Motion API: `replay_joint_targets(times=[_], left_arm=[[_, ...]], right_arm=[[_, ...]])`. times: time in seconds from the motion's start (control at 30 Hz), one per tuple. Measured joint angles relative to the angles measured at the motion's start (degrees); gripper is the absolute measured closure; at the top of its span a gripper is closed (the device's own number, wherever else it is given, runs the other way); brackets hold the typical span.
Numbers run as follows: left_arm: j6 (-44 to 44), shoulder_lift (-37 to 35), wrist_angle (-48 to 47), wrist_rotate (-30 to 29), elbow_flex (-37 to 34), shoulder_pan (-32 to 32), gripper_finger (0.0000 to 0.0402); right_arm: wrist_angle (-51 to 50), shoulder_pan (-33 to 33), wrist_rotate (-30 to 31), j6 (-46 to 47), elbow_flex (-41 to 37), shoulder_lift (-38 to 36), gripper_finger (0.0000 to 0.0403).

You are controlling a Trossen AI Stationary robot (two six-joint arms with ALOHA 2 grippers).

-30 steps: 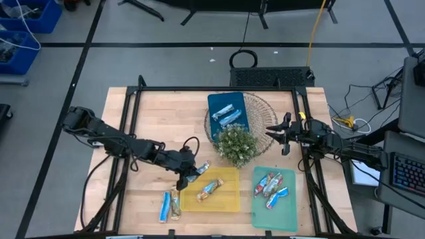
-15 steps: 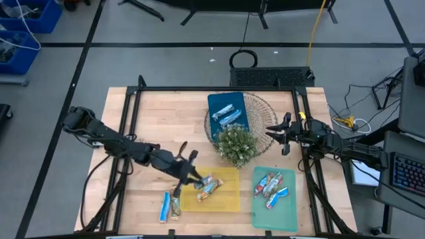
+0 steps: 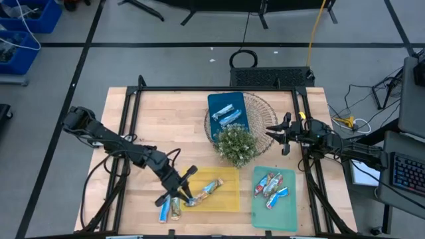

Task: Pick and place Granola Bars by type
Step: Put the yellow granola bar into the yellow bin

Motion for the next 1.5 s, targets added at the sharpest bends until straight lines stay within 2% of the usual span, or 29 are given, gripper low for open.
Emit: replay_joint_targets(times=[0.13,0.2,0.5,0.67,0.73,0.8,0.83,0.9,1.0,1.07,1.23,1.5], left_arm=[[-0.8,0.01,-0.49,-2.77,0.0,0.04,0.0388],[-1.24,0.0,-1.23,-6.12,0.0,0.03,0.0388],[-5.49,0.0,-1.69,-40.03,0.0,0.6,0.0381],[-5.73,0.0,-2.11,-53.09,0.0,0.91,0.039],[-5.6,-0.02,-2.42,-56.26,0.0,0.91,0.039],[-5.61,-0.02,-3.15,-55.53,0.0,1.07,0.039],[-5.62,-0.02,-3.23,-52.89,0.0,1.25,0.039],[-5.75,-0.02,-2.97,-43.59,0.0,1.79,0.039],[-7.44,-0.02,-2.95,-26.09,0.0,2.59,0.0389],[-10.67,-0.02,-3.08,-20.0,0.0,2.98,0.0389],[-23.24,-0.04,-11.52,-19.6,0.25,4.26,0.0389],[-37.19,2.89,-50.56,-29.61,11.86,4.61,0.0389]], right_arm=[[-0.01,0.01,0.0,-0.01,-0.01,0.0,0.0309],[-0.01,0.0,-0.01,0.01,0.01,0.0,0.0309],[-0.01,0.0,-0.01,0.01,-0.01,0.0,0.0309],[0.0,0.0,0.01,0.0,0.0,0.0,0.0309],[0.02,0.0,0.02,0.01,0.01,0.0,0.0309],[-0.01,0.0,0.01,0.01,0.01,0.0,0.0309],[-0.01,0.02,0.0,0.0,0.01,0.0,0.0309],[0.01,0.0,0.02,0.0,-0.01,0.0,0.0309],[0.0,0.01,0.0,0.01,0.01,0.0,0.0309],[-0.01,0.02,0.01,-0.01,0.01,0.0,0.0309],[-0.01,0.0,-0.01,-0.01,0.01,0.0,0.0309],[-0.01,0.02,-0.01,0.01,-0.01,0.0,0.0309]])
